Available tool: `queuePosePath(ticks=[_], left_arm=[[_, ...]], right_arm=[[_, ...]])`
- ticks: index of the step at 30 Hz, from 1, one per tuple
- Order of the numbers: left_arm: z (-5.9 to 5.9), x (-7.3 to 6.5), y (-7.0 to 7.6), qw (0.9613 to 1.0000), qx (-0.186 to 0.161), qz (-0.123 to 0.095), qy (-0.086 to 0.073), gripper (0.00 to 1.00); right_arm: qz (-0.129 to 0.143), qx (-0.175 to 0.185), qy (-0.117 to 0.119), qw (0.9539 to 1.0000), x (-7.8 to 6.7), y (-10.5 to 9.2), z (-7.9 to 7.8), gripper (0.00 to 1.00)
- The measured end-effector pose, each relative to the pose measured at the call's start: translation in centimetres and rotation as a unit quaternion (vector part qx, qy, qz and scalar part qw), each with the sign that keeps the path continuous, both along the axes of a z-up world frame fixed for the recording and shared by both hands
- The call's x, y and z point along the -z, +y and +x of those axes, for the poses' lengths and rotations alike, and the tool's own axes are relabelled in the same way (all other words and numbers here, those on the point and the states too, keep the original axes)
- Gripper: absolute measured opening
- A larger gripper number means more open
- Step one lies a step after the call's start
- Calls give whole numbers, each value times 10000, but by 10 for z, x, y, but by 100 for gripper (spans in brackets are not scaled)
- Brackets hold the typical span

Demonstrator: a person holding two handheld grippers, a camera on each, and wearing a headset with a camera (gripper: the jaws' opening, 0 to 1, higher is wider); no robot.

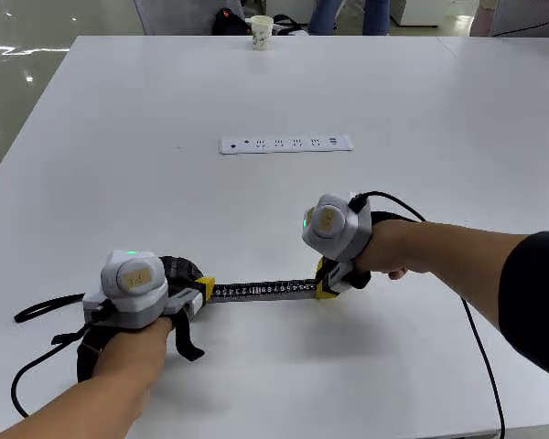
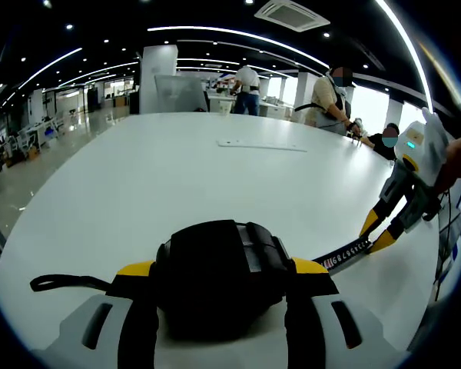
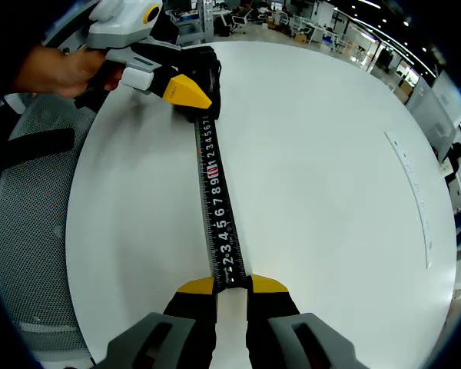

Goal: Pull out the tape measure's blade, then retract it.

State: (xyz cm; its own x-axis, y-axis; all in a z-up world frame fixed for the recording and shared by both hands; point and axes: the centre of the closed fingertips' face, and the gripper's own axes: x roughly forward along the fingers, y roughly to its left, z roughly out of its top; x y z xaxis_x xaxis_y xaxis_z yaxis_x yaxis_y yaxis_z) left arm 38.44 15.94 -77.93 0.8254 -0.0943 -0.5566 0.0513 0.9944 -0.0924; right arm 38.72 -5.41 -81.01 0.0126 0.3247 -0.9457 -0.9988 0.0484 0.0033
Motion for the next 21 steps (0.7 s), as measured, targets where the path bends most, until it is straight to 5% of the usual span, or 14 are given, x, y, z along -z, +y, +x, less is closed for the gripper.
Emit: queuePosePath(ticks=[21], left_arm=[[0,0,0,10000,9,-4,38,62]], right_arm=[[-25,-5,-16,10000,0,6,-1,11]])
